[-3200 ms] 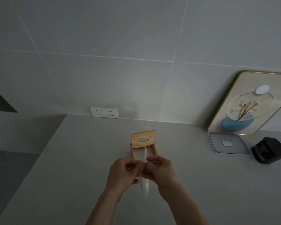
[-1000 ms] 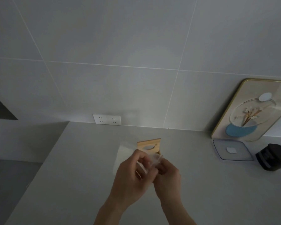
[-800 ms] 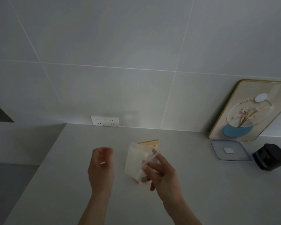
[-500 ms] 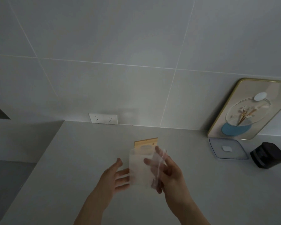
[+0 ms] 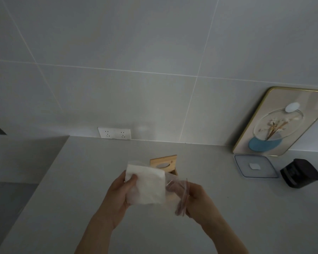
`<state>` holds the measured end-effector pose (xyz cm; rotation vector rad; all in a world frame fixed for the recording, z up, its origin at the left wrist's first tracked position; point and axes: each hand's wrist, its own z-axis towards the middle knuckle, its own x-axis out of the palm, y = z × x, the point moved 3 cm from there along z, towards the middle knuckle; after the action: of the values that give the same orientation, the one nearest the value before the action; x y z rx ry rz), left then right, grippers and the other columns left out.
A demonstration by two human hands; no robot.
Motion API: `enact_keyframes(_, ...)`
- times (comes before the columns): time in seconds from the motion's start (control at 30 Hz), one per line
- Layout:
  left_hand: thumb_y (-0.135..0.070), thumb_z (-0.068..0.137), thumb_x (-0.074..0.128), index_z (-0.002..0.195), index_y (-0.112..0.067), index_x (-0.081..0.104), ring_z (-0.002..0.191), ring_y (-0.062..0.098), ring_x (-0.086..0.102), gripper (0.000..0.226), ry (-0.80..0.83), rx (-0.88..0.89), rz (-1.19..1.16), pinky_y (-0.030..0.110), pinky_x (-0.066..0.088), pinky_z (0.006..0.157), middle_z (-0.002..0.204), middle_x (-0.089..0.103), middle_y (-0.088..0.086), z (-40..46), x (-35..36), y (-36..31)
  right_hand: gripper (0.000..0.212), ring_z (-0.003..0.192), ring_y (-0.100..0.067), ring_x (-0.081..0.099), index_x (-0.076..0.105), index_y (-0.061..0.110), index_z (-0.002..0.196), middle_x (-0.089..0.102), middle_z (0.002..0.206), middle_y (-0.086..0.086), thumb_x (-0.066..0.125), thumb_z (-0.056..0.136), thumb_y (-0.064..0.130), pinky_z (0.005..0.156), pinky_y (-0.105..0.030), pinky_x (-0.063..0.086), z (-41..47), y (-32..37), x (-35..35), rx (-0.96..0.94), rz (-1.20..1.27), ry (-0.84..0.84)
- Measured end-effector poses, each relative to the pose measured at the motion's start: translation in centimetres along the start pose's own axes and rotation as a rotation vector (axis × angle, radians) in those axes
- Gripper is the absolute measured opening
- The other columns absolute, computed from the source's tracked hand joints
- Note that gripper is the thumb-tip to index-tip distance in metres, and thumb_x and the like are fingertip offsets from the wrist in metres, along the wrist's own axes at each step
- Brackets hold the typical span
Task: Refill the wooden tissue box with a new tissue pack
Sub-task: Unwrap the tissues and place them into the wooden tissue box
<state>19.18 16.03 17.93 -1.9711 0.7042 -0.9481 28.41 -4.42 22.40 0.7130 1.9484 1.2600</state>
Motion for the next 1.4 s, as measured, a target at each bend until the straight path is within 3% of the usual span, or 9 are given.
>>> enact_keyframes(0.2, -0.028, 0.087, 0.068, 0.121, -0.026, 0.073, 0.114, 0.025, 0.071, 0.034, 0.021, 0.073, 0.092, 0.044, 0.058, 0.088, 0.123, 0.076, 0.006, -0.2, 0.3, -0.5, 0.030, 0.062, -0.029, 0.066, 0.069, 0.027, 0.126, 0.078, 0.089, 0.002, 0.066, 0.097, 0.021, 0.055, -0.027, 0.054, 0.4, 1.3, 0.0, -0.105, 0.114, 0.171)
enact_keyframes(0.37, -0.036, 0.089, 0.063, 0.114, -0.025, 0.072, 0.108, 0.029, 0.071, 0.029, 0.018, 0.175, 0.254, 0.045, 0.060, 0.087, 0.114, 0.077, 0.008, -0.3, 0.7, -0.6, 0.027, 0.053, -0.001, 0.060, 0.077, 0.023, 0.112, 0.072, 0.067, 0.012, 0.072, 0.087, 0.030, 0.046, -0.013, 0.042, 0.9, 1.0, 0.6, 0.007, 0.160, 0.204)
enact_keyframes(0.5, -0.038, 0.089, 0.062, 0.112, -0.022, 0.070, 0.100, 0.026, 0.071, 0.029, 0.051, 0.180, 0.335, 0.043, 0.059, 0.084, 0.109, 0.075, 0.012, -0.4, 1.2, -0.2, 0.012, 0.065, -0.020, 0.072, 0.080, 0.008, 0.089, 0.079, 0.076, -0.010, 0.081, 0.083, 0.018, 0.060, -0.034, 0.057, 1.9, 0.1, 1.7, 0.111, 0.180, 0.101)
enact_keyframes(0.57, -0.039, 0.088, 0.063, 0.108, -0.021, 0.070, 0.095, 0.024, 0.070, 0.028, 0.043, 0.166, 0.336, 0.043, 0.058, 0.078, 0.106, 0.073, 0.017, -0.3, 1.1, 0.0, 0.013, 0.059, -0.021, 0.067, 0.079, 0.005, 0.084, 0.076, 0.068, -0.010, 0.081, 0.083, 0.018, 0.053, -0.027, 0.050, 2.3, -0.5, 1.7, 0.122, 0.180, 0.028)
enact_keyframes(0.83, -0.007, 0.104, 0.049, 0.105, -0.011, 0.065, 0.066, 0.019, 0.076, 0.016, -0.176, 0.086, 0.243, 0.027, 0.059, 0.055, 0.094, 0.082, 0.005, 0.4, -2.0, 0.6, 0.009, 0.046, 0.002, 0.057, 0.078, 0.008, 0.095, 0.068, 0.061, 0.009, 0.074, 0.087, 0.012, 0.045, -0.013, 0.040, 3.3, -2.5, 0.5, 0.214, 0.142, -0.095)
enact_keyframes(1.0, -0.009, 0.104, 0.050, 0.112, -0.009, 0.062, 0.050, 0.007, 0.071, 0.014, -0.401, 0.046, 0.156, 0.030, 0.051, 0.063, 0.094, 0.074, 0.008, 0.9, -5.9, 1.8, 0.012, 0.081, -0.023, 0.065, 0.071, 0.008, 0.099, 0.072, 0.096, -0.013, 0.063, 0.091, 0.012, 0.063, -0.033, 0.052, 4.1, -4.1, -0.6, 0.284, 0.167, -0.267)
enact_keyframes(1.13, -0.010, 0.103, 0.052, 0.121, -0.005, 0.059, 0.060, 0.022, 0.065, 0.020, -0.553, -0.029, 0.129, 0.029, 0.049, 0.062, 0.098, 0.070, 0.015, 0.8, -9.3, 4.3, 0.016, 0.095, -0.032, 0.068, 0.067, 0.012, 0.105, 0.070, 0.102, -0.010, 0.056, 0.094, 0.010, 0.072, -0.045, 0.063, 4.7, -5.3, -0.6, 0.349, 0.214, -0.339)
enact_keyframes(1.3, -0.001, 0.102, 0.045, 0.118, -0.015, 0.051, 0.054, 0.020, 0.063, 0.022, -0.697, -0.156, 0.177, 0.029, 0.049, 0.060, 0.110, 0.063, 0.023, 0.6, -12.6, 7.2, 0.020, 0.093, -0.031, 0.067, 0.064, 0.006, 0.113, 0.069, 0.101, -0.011, 0.055, 0.094, 0.009, 0.062, -0.038, 0.060, 4.7, -7.1, -0.2, 0.391, 0.124, -0.318)
enact_keyframes(1.4, -0.003, 0.089, 0.065, 0.123, -0.011, 0.048, 0.046, 0.011, 0.068, 0.039, -0.713, -0.228, 0.398, 0.031, 0.057, 0.055, 0.113, 0.062, 0.031, 0.8, -14.1, 8.1, 0.020, 0.093, -0.029, 0.067, 0.064, 0.006, 0.113, 0.068, 0.101, -0.010, 0.057, 0.095, 0.008, 0.061, -0.037, 0.059, 4.9, -7.8, 0.1, 0.405, 0.108, -0.290)
